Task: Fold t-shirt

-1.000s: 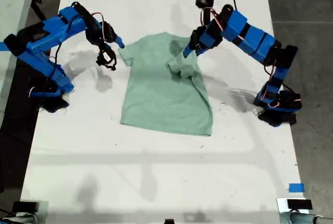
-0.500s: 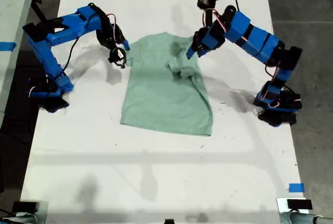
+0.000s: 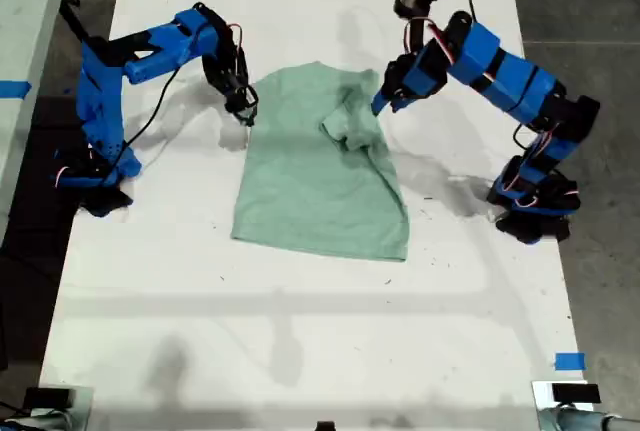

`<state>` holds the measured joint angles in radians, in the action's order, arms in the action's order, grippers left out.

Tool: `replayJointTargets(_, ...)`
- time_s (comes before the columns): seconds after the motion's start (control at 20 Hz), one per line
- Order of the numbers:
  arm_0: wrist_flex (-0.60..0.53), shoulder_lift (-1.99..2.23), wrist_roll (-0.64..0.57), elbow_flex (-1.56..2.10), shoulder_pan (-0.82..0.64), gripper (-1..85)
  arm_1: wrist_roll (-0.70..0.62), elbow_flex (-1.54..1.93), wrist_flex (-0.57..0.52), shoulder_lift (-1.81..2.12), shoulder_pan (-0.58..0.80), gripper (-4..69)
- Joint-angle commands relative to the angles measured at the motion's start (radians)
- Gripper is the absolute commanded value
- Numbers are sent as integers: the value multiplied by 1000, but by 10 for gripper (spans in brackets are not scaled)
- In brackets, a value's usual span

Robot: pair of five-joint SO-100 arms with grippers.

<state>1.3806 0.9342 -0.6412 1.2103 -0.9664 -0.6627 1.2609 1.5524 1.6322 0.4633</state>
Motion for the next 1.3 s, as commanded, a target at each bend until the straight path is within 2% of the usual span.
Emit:
replayJointTargets(0.0,34,0,-11,-35,-31,0,12,26,-48,110,8,144)
replayJointTargets(0.2,29,77,-17,-5,-57,0,21,130,-86,198,20,144)
replayJointTargets(0.5,161,310,-60,-2,-150,0,31,276,-149,291,37,148)
replayJointTargets(0.65,167,399,-61,40,-187,0,32,304,-161,307,37,149)
replayJointTargets(0.9,104,390,18,-37,-12,0,38,330,-173,321,35,151)
replayJointTargets(1.15,106,137,58,-483,181,0,58,364,-184,331,18,150)
replayJointTargets(1.25,23,100,83,-480,206,-1,66,377,-192,336,11,149)
